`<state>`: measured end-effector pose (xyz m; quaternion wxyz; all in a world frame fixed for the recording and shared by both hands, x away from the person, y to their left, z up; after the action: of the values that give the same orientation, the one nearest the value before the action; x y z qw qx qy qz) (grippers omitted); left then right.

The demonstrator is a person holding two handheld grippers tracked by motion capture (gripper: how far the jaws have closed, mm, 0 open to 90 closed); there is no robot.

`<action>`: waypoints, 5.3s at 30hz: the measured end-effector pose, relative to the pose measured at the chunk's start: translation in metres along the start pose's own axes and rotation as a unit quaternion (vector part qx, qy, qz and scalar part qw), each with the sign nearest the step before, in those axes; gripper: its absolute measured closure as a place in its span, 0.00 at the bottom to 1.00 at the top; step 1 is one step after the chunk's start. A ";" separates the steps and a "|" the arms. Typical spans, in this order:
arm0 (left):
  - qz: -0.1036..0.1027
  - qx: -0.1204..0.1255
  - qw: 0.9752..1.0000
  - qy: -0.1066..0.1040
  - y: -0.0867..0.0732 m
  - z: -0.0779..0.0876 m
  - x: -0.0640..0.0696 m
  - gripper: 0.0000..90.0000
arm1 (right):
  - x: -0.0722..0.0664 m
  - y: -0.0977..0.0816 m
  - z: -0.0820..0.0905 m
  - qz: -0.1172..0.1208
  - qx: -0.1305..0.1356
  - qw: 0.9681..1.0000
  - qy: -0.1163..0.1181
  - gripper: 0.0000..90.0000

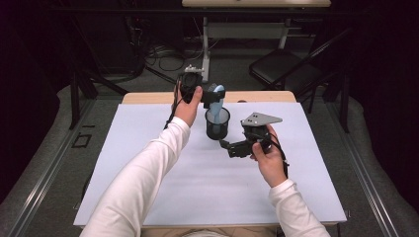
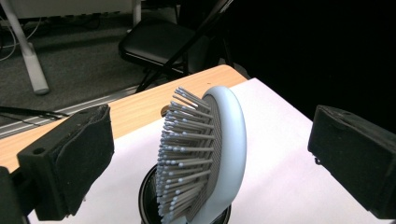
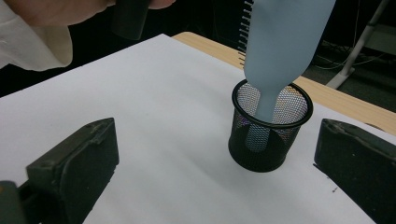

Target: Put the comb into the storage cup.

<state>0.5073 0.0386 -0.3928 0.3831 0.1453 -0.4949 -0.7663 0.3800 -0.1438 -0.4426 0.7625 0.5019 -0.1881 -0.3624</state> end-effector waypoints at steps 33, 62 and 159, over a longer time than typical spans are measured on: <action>-0.034 -0.042 0.998 -0.030 -0.002 0.042 0.000 0.01 | 0.005 0.000 0.003 -0.007 0.001 1.000 -0.003 0.00; -0.056 -0.050 0.996 -0.041 -0.013 0.080 -0.006 0.01 | 0.007 0.000 0.005 -0.012 0.005 1.000 -0.001 0.00; -0.011 -0.006 1.000 -0.007 -0.222 0.142 -0.070 0.01 | 0.047 -0.103 0.045 -0.070 -0.021 0.990 -0.118 0.00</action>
<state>0.3694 0.2300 -0.5306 0.3720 0.1431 -0.4918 -0.7741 0.3446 -0.2309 -0.5203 0.7178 0.4514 -0.2336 -0.4758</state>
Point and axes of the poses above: each handheld gripper's, and its own axes: z roughly backward along the jaws, y roughly out of its top, x roughly to its right, the point moved 2 cm from there along -z, roughly forward along the jaws, and after that the axes turned 3 degrees about -z, right-handed, at the moved point
